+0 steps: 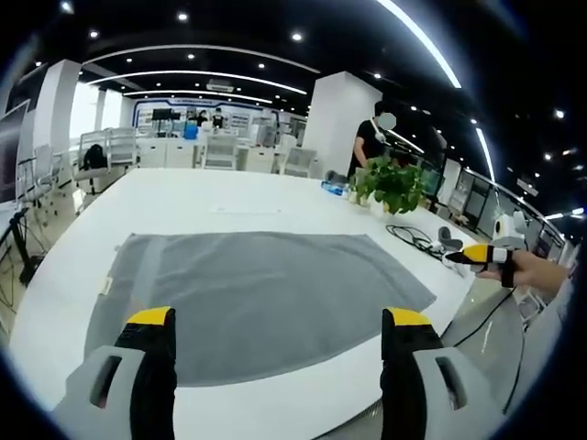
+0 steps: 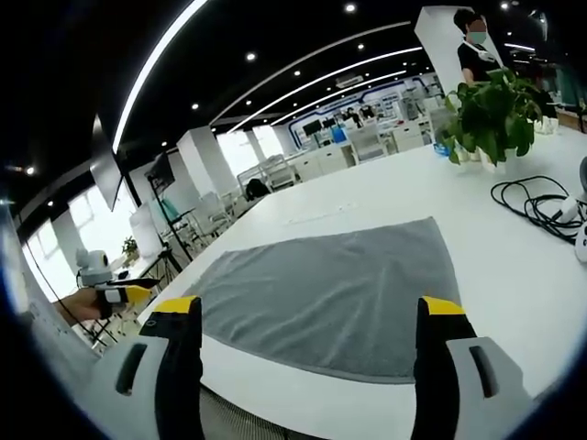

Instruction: Fold the towel on the table until its edges align and the towel forms a compact rectangular stack.

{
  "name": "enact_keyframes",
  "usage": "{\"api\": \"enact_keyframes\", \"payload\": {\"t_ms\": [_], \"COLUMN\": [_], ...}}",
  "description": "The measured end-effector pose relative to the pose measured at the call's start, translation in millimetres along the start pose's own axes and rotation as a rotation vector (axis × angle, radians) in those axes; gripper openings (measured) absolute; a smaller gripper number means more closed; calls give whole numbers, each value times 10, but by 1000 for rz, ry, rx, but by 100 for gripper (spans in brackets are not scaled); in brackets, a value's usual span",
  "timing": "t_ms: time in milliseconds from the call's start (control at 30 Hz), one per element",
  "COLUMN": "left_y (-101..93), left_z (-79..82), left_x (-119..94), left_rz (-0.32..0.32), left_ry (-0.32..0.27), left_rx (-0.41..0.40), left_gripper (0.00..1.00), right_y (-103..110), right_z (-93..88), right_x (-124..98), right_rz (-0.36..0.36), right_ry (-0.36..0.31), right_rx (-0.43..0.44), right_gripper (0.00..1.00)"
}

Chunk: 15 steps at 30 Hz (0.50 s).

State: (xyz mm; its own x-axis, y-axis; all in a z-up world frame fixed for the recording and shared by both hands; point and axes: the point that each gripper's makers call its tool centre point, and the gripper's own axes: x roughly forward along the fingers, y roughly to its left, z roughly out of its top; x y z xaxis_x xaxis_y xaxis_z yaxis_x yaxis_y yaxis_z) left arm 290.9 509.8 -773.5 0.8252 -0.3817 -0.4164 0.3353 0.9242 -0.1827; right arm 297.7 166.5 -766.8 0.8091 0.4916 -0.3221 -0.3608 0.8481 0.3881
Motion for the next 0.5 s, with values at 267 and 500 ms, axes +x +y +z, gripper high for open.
{"api": "enact_keyframes", "payload": {"t_ms": [267, 500], "left_y": [-39, -142], "left_z": [-18, -4], "left_x": [38, 112], "left_rz": [-17, -44], "left_ry": [13, 25], "left_rx": [2, 9], "left_gripper": [95, 95], "right_y": [-30, -91], "right_z": [-23, -55], "right_x": [-3, -44], "right_rz": [-7, -21], "right_ry": [7, 5], "right_rx": [6, 20], "right_gripper": [97, 96]}}
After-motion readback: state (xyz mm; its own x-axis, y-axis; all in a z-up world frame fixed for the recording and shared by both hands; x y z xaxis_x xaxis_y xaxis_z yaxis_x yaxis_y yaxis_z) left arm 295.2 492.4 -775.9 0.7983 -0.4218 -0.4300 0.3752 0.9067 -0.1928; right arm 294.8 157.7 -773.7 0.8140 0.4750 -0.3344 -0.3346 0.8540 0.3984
